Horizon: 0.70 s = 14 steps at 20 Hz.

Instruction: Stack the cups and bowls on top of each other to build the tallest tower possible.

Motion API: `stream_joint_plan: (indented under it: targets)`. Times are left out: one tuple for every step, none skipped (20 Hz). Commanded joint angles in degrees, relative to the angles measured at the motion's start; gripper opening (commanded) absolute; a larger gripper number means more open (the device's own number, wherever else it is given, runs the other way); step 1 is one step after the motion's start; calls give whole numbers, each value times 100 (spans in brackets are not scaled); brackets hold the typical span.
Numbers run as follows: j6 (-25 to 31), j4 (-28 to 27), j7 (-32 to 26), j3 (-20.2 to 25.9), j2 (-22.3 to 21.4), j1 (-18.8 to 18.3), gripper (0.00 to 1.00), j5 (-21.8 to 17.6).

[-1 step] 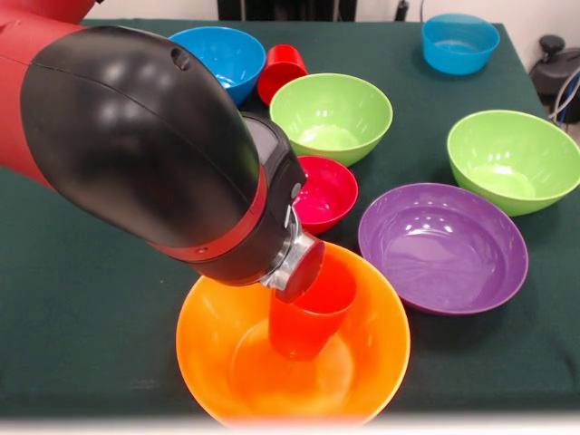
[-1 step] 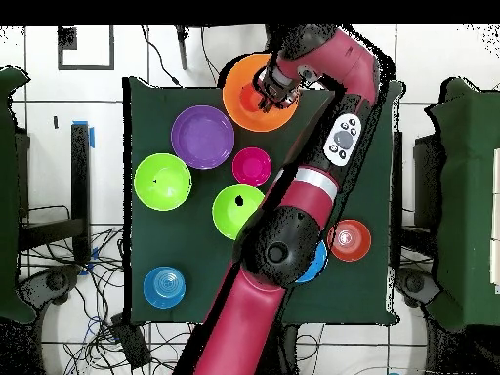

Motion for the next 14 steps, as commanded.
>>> stream_joint_plan:
  targets:
    - [-300,-361,-490,-573,19,-205,0,130]
    - [-288,-374,-516,-644,18,-227,0,193]
    - [-286,-365,-511,-635,11,-209,0,181]
    - [-283,-362,-521,-649,6,-204,0,194]
    - [-280,-359,-531,-663,2,-200,0,207]
    - [-292,-367,-549,-723,-4,-215,0,252]
    - [-301,-381,-577,-800,-3,-234,0,311]
    - [-288,-391,-605,-862,-7,-251,0,353]
    - [-275,-400,-633,-923,-11,-268,0,396]
    - [-249,-402,-638,-977,-31,-277,0,421]
    - [-241,-378,-625,-878,-33,-237,0,336]
    - [-273,-354,-631,-802,-37,-202,0,267]
    - [-314,-302,-645,-596,-42,-124,0,89]
    - [-402,-253,-692,-406,-41,-42,0,-75]
